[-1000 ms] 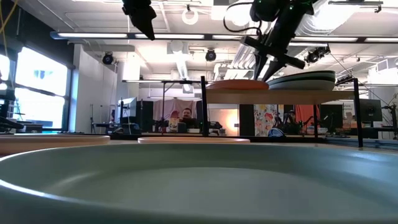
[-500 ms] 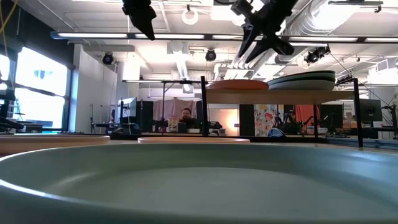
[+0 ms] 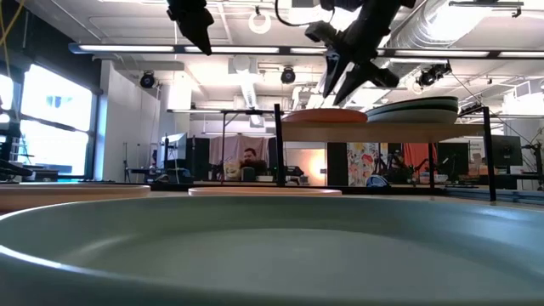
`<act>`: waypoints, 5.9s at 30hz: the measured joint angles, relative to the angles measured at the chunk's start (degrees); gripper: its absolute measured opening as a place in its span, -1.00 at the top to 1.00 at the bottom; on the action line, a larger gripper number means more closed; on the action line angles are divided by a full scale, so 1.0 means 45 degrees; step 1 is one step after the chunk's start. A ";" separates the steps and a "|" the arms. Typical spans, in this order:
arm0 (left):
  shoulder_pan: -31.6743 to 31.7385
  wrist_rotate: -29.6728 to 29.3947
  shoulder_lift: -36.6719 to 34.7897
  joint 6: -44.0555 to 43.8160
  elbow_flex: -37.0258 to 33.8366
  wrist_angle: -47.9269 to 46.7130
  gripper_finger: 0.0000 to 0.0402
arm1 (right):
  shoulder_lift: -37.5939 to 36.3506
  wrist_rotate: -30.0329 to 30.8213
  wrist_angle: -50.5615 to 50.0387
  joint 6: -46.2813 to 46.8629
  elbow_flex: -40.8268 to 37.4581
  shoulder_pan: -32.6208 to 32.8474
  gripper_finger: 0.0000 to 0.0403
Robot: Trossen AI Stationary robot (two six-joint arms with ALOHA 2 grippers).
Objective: Place and stack plates onto a shelf
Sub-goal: Put the orange plate on the shelf, then stack the light orange plate on top of the orange plate on the shelf
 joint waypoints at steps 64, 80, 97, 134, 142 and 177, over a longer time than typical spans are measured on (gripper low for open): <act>-0.0141 0.4013 -0.0219 -0.7803 -0.3587 -0.5428 0.33 | 0.0929 -0.0073 0.4364 0.5477 -0.4083 0.4260 0.58; -0.0219 0.4095 -0.0243 -0.7650 -0.3706 -0.5374 0.33 | 0.3454 0.0380 0.4468 0.5438 -0.3036 0.4221 0.58; -0.0219 0.4080 -0.0243 -0.7650 -0.3706 -0.5238 0.33 | 0.3552 0.1195 0.4310 0.5477 -0.3065 0.4129 0.58; -0.0214 0.4119 -0.0243 -0.7402 -0.3711 -0.5012 0.33 | 0.1866 0.0758 0.4309 0.5328 -0.3075 0.4153 1.00; -0.0214 0.4370 -0.0243 -0.7442 -0.3711 -0.4547 0.33 | -0.0318 0.1204 0.3688 0.4421 -0.3075 0.3837 1.00; -0.0214 0.7237 -0.0238 -0.8898 -0.3709 -0.1576 0.33 | -0.4020 -0.2013 0.3354 -0.2248 -0.3070 -0.6443 1.00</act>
